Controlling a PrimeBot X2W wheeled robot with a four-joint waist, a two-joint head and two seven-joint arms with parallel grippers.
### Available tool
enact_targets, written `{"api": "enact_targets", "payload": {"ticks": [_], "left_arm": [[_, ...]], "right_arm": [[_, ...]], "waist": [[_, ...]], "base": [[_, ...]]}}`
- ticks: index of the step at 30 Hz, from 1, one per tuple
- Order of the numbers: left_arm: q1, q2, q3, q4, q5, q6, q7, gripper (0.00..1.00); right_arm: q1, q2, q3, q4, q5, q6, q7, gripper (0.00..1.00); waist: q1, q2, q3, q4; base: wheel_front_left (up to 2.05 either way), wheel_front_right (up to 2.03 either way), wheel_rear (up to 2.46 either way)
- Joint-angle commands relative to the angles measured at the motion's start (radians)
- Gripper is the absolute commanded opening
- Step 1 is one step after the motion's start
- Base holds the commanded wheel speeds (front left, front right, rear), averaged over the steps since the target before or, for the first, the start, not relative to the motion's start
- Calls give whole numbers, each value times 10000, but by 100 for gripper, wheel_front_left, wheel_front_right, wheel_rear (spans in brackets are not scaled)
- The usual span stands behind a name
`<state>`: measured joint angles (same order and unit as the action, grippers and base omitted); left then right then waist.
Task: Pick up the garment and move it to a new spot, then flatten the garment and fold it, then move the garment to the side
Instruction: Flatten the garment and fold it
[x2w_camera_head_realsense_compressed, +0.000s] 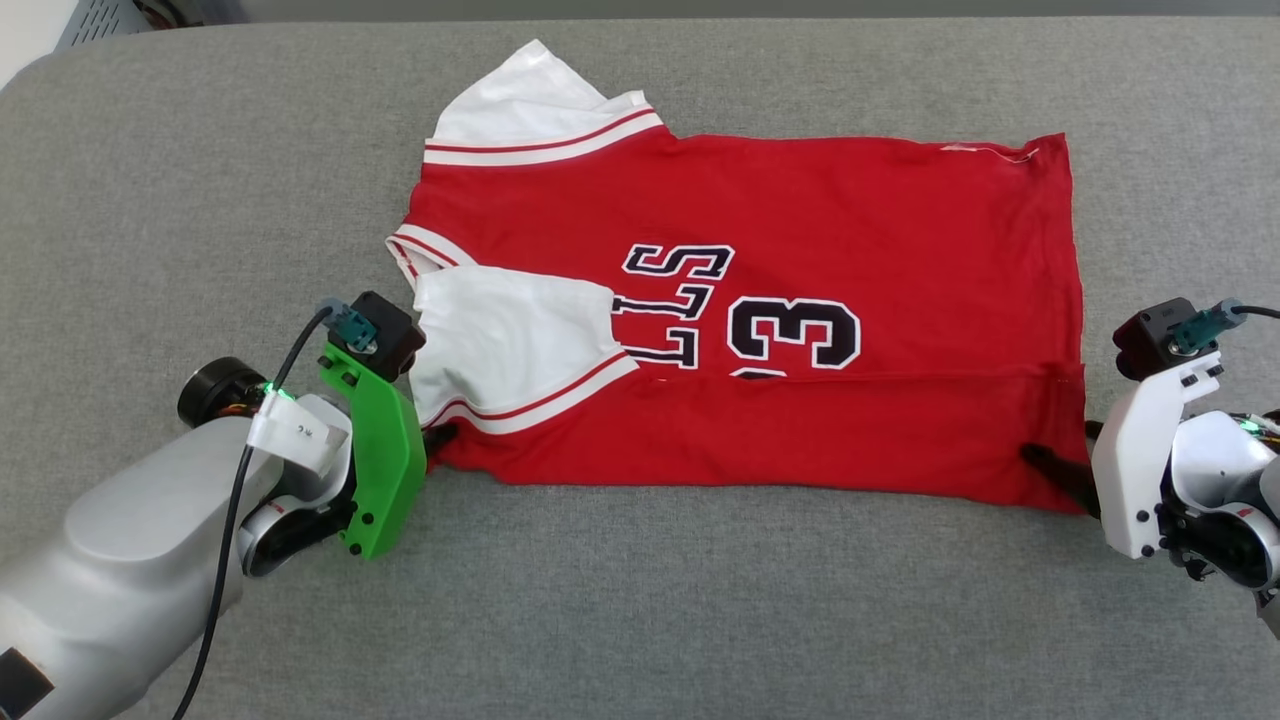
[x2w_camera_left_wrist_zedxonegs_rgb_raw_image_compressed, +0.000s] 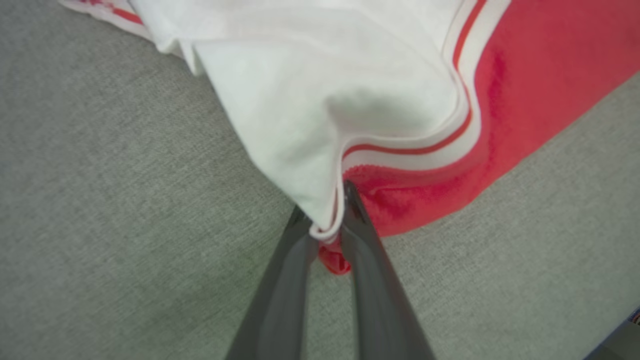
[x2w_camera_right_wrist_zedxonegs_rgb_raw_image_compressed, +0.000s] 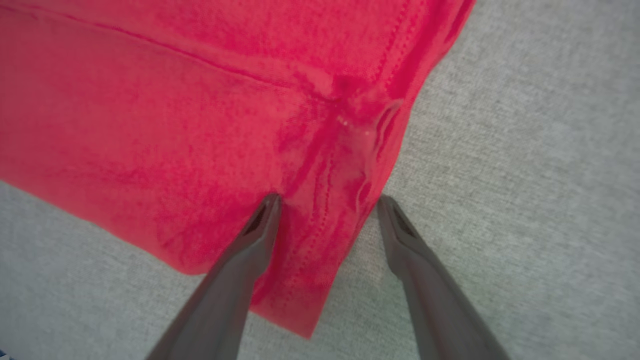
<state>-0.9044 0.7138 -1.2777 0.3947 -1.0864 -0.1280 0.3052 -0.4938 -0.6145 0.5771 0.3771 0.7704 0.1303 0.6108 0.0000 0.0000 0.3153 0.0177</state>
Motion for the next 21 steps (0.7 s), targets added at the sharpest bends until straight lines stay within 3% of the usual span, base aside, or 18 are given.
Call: {"api": "enact_targets", "payload": {"ticks": [1, 2, 11, 21], "left_arm": [[-73, -65, -12, 88, 118, -27, -100, 0], [-23, -63, -14, 141, 107, -27, -142, 0], [580, 166, -20, 174, -70, -27, -475, 0], [1167, 1002, -23, -788, -69, -27, -596, 0]], "right_arm": [[538, 387, 501, 411, 82, 4, 1, 12], [507, 364, 547, 409, 110, 4, -123, 0], [568, -49, 488, -317, 262, 4, -1134, 0], [1643, -894, -301, -1787, 490, 4, -1363, 0]], "waist": [[0, 0, -40, -48], [0, 0, -101, -87], [0, 0, -1022, -258], [0, 0, -1880, -211]], "base": [[0, 0, 0], [0, 0, 0], [0, 0, 0], [0, 0, 0]]}}
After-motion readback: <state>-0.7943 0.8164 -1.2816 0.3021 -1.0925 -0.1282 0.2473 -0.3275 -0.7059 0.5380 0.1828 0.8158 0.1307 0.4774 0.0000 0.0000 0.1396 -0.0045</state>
